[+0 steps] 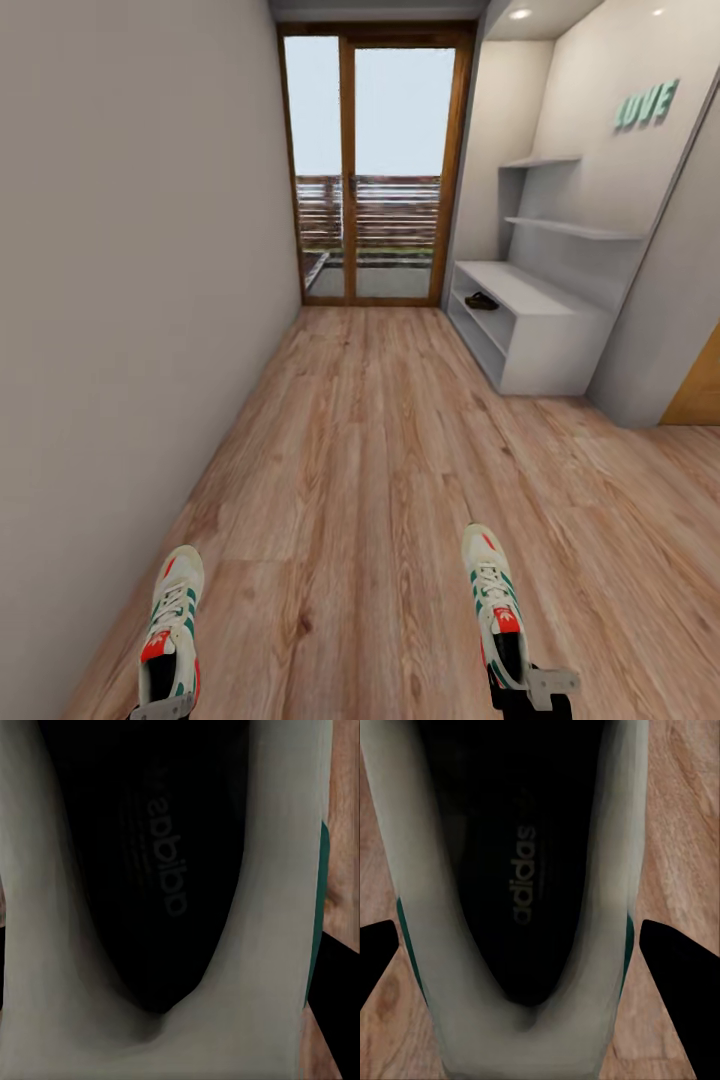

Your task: Pick up the two gym shoes and the two sandals from the corridor floor and place them onto the hallstand (shoe rack) in the corridor, making sure they are on the rack and not on the floor. Arrange them so the two gym shoes are next to each other and the two sandals are next to each other.

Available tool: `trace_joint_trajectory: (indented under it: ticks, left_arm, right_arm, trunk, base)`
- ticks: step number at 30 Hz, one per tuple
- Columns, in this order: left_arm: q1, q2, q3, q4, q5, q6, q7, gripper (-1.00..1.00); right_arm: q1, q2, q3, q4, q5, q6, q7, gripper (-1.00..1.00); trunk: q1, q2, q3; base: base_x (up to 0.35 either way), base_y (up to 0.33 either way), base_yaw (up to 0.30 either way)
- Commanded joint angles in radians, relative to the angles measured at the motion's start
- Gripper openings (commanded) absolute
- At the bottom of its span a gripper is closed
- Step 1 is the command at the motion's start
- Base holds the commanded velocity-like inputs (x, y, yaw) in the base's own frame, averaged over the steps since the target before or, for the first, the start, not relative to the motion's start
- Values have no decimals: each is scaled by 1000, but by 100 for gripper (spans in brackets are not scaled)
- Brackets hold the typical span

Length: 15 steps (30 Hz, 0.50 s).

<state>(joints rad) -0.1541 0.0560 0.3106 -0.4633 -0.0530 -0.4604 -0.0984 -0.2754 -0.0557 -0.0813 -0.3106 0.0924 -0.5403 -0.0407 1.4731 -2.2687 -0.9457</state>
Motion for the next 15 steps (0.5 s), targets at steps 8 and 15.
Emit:
trace_joint_trajectory:
  ticks: [8,15]
  left_arm:
    - [-1,-1,9,1,-5,-3,-8,-100]
    - [-1,-1,9,1,-5,-3,-6,-100]
  right_arm:
    - [-1,0,-5,1,10,-2,-4,-100]
    - [-1,0,-5,1,10,-1,-4,-100]
  trunk:
    - [0,0,-1]
    - [0,0,-1]
  base:
    - [323,-99,0]
    - [337,-11,0]
